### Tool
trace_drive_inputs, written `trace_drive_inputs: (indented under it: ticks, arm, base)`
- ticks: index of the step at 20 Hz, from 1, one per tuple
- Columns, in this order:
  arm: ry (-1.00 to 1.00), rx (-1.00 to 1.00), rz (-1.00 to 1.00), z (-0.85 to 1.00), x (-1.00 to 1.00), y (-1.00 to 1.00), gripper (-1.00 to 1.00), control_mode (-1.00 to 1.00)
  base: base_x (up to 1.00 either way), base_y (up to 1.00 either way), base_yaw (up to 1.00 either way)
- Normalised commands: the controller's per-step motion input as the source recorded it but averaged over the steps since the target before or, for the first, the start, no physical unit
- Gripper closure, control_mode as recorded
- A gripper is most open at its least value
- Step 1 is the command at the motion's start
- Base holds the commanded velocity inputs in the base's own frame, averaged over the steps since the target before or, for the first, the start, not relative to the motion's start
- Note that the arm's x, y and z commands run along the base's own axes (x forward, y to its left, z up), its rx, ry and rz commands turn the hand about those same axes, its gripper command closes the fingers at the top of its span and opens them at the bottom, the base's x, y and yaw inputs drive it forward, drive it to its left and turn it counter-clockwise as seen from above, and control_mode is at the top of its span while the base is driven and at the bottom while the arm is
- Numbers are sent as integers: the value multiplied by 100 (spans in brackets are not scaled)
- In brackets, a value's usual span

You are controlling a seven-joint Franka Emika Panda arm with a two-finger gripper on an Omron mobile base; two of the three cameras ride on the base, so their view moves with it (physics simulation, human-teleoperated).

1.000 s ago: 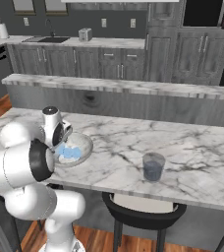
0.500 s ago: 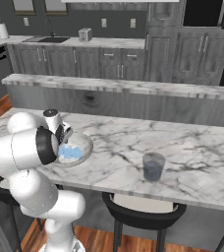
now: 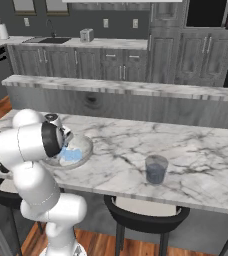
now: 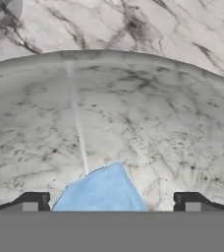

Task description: There are four ice cubes in the ice bowl. Place two ice cubes in each glass of water.

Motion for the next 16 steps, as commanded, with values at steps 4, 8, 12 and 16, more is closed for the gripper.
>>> trace_drive_inputs:
  ticks: [4, 8, 12, 16]
  arm:
    - [0, 0, 0, -25, 0, 1, -100, -100]
    - [0, 0, 0, -29, 0, 0, 100, -100]
    - [0, 0, 0, -29, 0, 0, 100, -100]
    - [0, 0, 0, -26, 0, 0, 100, -100]
  base:
    - [0, 0, 0]
    - [0, 0, 0]
    - [0, 0, 0]
    - [0, 0, 0]
